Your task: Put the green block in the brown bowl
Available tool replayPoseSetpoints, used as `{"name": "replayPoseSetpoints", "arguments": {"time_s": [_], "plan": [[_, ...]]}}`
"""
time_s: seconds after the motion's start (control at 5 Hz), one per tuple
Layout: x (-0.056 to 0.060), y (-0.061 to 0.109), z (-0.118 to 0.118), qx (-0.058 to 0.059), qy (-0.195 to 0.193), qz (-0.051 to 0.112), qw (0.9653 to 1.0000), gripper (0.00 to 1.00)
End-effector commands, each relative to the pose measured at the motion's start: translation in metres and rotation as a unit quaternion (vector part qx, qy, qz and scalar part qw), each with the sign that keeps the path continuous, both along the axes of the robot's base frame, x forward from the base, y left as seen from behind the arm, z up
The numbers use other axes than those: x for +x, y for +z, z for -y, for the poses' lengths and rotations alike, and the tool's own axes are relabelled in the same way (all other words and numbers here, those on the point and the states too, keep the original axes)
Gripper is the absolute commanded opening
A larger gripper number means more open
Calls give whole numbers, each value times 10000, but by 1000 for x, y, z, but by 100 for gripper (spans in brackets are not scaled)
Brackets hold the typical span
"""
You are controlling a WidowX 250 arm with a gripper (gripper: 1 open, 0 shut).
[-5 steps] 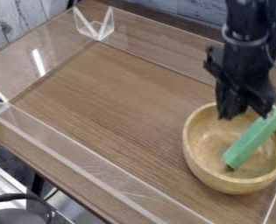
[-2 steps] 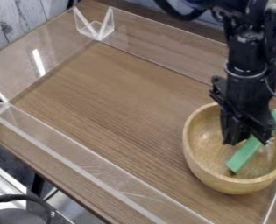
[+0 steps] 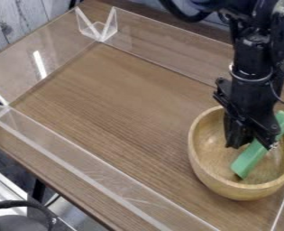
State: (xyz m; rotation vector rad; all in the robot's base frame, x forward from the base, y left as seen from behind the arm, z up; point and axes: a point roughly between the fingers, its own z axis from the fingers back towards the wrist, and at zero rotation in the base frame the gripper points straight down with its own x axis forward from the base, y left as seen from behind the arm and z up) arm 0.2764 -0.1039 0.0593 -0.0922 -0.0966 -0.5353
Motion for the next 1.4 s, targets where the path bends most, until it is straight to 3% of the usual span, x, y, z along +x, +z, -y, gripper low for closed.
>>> {"name": "replayPoseSetpoints", "arguments": {"time_s": [0.0, 0.4, 0.6, 0.8, 1.2], "plan": [[7, 13, 5, -148, 32, 253, 9996, 0], [6, 5, 7, -260, 153, 127, 9995, 0], [9, 6, 4, -244, 234, 129, 9993, 0], [11, 11, 3, -219, 323, 137, 9991, 100], [15, 13, -2, -244, 447, 286, 9983, 100]]}}
